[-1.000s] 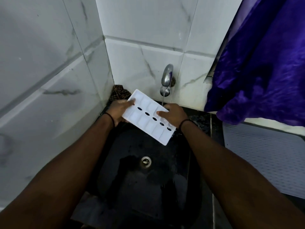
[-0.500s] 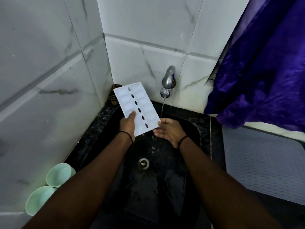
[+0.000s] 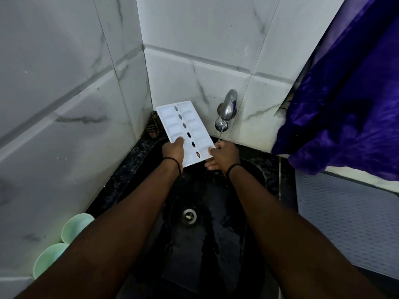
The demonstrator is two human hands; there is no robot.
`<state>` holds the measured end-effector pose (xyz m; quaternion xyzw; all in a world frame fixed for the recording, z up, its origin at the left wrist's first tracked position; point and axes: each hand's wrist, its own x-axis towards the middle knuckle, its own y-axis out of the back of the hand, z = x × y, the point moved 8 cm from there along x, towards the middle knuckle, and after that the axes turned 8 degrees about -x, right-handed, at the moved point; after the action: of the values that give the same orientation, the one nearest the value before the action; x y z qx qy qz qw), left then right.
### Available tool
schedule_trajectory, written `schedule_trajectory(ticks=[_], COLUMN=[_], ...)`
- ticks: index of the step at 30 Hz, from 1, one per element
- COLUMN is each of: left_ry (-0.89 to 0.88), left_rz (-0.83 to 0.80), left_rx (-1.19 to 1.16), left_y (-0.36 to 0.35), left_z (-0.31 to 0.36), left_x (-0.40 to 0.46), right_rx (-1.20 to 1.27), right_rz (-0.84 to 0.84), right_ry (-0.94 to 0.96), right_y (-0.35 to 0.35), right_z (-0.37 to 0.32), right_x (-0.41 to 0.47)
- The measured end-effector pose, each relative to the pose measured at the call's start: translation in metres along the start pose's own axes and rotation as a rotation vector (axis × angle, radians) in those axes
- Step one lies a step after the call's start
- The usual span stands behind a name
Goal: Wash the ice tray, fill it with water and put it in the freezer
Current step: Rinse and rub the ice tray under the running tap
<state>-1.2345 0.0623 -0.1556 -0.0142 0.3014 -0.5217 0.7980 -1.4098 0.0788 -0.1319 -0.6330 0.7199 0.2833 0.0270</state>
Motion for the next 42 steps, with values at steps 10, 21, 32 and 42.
schedule_trajectory(ticks=[10,21,32,42], left_ry=[0.099,0.143,0.16,0.264], left_rz=[-0.229,-0.209,-0.222,-0.311], left_rx=[0.171,0.16,0.206,0.272], left_y=[-0.011,-0.002,-0.005,-0.016], left_z=[-0.01,-0.017,-0.006,-0.016], left_x=[0.007,0.012,0.018,0.007], right_rx=[-0.068,0.167,-0.007,0.008], right_rz=[-0.402,-0.37,-0.202,-0.164], right_ry=[-0.126,-0.139,0.106,0.086], right_y=[-0.008,-0.02,-0.017,0.001], right_z=[0.022,0.02,0.008,0.01], right_x=[-0.01,-0.012,-0.009,-0.007])
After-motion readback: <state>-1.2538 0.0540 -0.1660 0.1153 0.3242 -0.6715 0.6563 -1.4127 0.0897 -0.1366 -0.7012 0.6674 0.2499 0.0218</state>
